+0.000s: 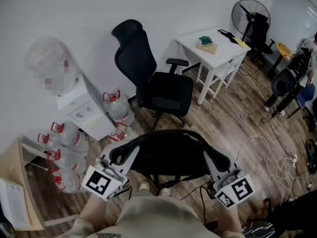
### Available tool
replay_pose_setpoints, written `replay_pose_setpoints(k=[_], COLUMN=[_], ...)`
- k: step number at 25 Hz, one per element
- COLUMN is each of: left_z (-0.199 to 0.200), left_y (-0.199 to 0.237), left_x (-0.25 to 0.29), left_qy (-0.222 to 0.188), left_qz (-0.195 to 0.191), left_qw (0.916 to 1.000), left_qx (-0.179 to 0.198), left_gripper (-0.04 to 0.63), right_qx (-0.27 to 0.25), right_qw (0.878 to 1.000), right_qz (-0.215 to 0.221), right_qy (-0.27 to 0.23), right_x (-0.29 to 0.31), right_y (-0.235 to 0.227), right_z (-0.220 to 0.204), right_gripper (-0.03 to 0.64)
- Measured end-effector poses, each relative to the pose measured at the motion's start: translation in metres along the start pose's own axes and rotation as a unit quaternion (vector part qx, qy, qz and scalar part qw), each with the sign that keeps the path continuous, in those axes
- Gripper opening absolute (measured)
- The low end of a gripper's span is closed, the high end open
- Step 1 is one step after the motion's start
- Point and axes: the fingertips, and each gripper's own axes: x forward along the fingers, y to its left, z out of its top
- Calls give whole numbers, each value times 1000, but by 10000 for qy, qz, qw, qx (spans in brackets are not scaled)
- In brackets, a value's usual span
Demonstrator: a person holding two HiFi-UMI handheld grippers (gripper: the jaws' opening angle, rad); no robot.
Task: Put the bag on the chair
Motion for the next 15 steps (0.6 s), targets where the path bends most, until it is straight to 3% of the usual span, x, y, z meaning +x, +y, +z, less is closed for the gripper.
replay_pose_setpoints(k=[15], left_z=[2], left_y=[-13], left_x=[-2], left_qy=[-8], left_qz=[12], left_qw=[10000], left_qx=[43], left_gripper=[60], right_qx=[161], right_qw=[9999], right_qz=[-28], right_qy=[-23], right_x=[-14], right_y=[-1], right_z=[-5], right_gripper=[66])
